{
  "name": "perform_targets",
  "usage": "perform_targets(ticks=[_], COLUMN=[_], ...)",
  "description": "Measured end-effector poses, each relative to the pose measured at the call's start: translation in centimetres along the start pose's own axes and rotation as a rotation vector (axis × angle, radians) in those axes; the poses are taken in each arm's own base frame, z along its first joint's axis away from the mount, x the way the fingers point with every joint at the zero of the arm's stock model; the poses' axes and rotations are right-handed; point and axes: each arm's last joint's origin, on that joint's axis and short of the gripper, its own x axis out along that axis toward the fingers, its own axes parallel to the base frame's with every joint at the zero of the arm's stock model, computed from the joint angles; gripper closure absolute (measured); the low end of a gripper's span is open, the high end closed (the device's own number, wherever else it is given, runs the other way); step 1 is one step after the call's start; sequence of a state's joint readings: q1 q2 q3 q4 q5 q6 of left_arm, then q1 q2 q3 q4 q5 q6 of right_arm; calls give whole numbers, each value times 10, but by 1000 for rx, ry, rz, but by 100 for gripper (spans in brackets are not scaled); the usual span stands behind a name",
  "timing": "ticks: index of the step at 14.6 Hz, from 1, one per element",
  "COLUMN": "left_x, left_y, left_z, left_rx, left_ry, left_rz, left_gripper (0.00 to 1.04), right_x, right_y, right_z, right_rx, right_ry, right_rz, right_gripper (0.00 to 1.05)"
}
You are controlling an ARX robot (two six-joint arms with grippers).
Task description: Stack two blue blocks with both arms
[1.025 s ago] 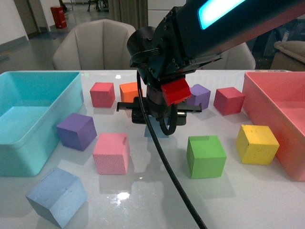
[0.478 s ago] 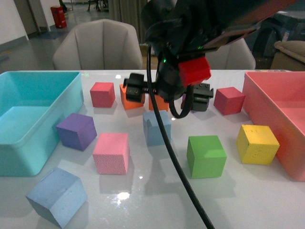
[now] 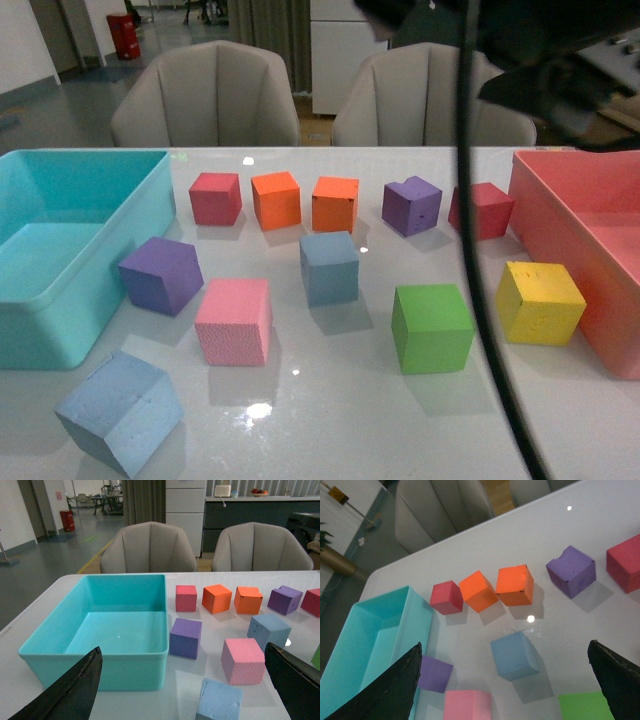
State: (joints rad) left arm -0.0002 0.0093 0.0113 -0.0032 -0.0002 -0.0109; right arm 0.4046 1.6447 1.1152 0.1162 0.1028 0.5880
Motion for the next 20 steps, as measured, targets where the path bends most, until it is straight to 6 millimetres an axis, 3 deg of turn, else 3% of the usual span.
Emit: perform_targets(ticks=[3, 6, 8, 9, 11, 14, 20], left_x=[0, 0, 0, 0, 0, 0, 0], left_y=[0, 0, 0, 0, 0, 0, 0], left_z=[0, 0, 0, 0, 0, 0, 0], left_rx=[0, 0, 0, 0, 0, 0, 0], left_ry=[0, 0, 0, 0, 0, 0, 0], left_rz=[0, 0, 0, 0, 0, 0, 0], left_gripper=[7, 7, 7, 7, 7, 7, 7], right_x=[-68, -123, -164, -180, -196, -200, -203], right_y=[-21, -46, -74, -99, -130, -139, -149], right_z=[-16, -28, -27, -41, -61, -81, -107], right_rx=[-29, -62, -217, -320, -421, -463, -464], right_ry=[-66, -136, -473, -468, -467, -476, -468], right_rz=[15, 2, -75, -143, -172, -168, -170], right_gripper=[6, 6, 27, 40, 66, 103, 103])
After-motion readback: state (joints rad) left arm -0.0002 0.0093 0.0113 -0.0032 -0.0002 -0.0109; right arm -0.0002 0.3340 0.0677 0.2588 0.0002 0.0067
